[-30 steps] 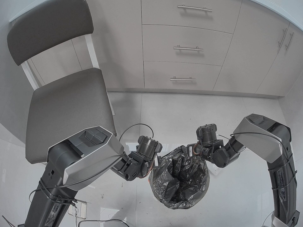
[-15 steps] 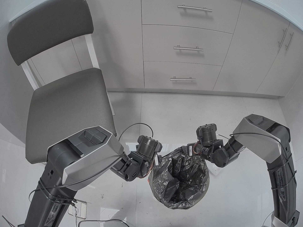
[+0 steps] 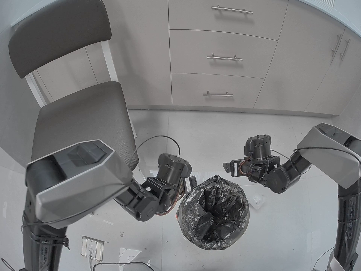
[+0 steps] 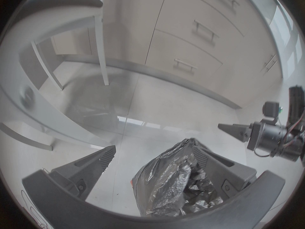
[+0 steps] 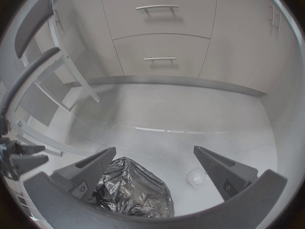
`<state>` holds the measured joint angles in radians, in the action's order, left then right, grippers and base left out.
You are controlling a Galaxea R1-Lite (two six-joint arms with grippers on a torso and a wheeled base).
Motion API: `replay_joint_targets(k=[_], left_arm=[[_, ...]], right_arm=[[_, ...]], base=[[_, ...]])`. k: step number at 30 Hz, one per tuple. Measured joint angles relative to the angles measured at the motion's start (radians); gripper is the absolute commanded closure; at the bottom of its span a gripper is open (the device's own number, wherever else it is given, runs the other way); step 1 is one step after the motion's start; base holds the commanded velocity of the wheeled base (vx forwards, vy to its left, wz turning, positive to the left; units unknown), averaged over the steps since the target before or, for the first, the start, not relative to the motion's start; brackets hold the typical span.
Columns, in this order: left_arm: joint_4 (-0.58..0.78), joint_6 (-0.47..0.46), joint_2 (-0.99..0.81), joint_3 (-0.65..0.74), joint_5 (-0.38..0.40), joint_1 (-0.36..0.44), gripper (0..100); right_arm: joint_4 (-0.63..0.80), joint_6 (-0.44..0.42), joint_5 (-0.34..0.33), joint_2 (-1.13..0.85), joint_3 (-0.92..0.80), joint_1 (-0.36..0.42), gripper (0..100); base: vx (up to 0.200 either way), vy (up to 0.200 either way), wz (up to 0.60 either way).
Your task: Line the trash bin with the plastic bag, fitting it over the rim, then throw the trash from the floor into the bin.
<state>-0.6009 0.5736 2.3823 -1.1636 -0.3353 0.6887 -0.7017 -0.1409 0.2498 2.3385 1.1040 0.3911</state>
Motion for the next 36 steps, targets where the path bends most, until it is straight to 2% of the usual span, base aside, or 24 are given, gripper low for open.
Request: replay_joint_targets(k=[10,17,22,28,36], left_arm=[[-0.009,-0.020,-0.363,0.194,-0.012,0.003,0],[-0.011,-0.129,-0.688,0.381,-0.137,-0.010,0],[-0.001,-0.203,-0.910,0.517,-0.193,-0.040,0],[0.041,-0.298,-1.172,0.651,-0.225,-0.131,0],[0.290,-0.351,-1.516,0.750,-0.237,-0.313,0]], right_arm=[[0.000,0.016,-0.001,-0.156,-0.097,-0.017,0],[0.000,0.030,-0.005,-0.221,-0.132,-0.058,0],[-0.006,0.034,-0.008,-0.238,-0.131,-0.080,0],[-0.023,0.034,-0.010,-0.241,-0.111,-0.096,0],[-0.084,0.032,-0.011,-0.240,-0.119,-0.104,0]], base=[[0.000,0.000,0.00],[0.000,0.000,0.00],[0.000,0.000,0.00],[0.000,0.000,0.00],[0.000,0.000,0.00]])
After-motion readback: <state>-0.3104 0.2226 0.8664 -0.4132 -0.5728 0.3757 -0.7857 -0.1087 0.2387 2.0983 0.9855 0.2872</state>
